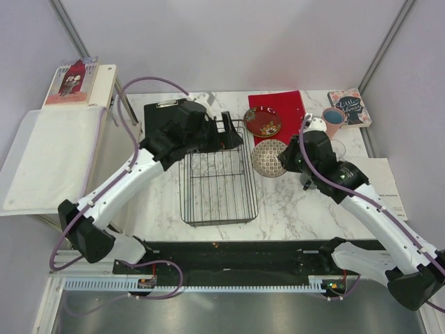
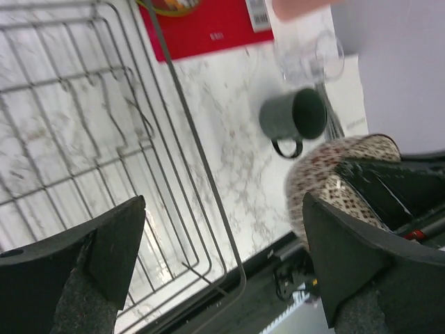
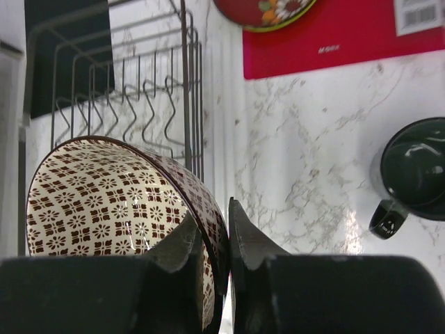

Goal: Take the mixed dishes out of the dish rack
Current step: Place the bowl at the center of the board, then reset both arms

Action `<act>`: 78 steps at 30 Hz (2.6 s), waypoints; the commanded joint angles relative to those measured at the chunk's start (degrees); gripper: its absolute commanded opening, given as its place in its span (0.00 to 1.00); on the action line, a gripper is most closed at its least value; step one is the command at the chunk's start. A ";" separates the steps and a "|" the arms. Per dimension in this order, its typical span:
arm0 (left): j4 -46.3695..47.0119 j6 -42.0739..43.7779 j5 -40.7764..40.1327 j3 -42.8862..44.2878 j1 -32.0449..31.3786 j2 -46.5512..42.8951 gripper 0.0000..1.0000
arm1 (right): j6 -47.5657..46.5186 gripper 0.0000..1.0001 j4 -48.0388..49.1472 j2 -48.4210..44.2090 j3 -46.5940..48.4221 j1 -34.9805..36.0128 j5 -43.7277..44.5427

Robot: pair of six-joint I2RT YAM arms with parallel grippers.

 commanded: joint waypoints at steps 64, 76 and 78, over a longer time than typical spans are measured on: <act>8.23 1.23 -5.00 -26.47 5.73 -16.96 0.99 | 7.77 0.51 21.89 12.64 -7.54 -19.19 -17.18; 8.40 1.67 -6.23 -27.00 4.68 -15.91 0.99 | -5.23 0.55 31.39 -13.29 -12.55 -2.86 -13.78; 8.66 1.24 -7.54 -27.26 3.45 -15.99 0.99 | -6.38 0.56 29.02 -14.44 -12.28 -1.01 -11.04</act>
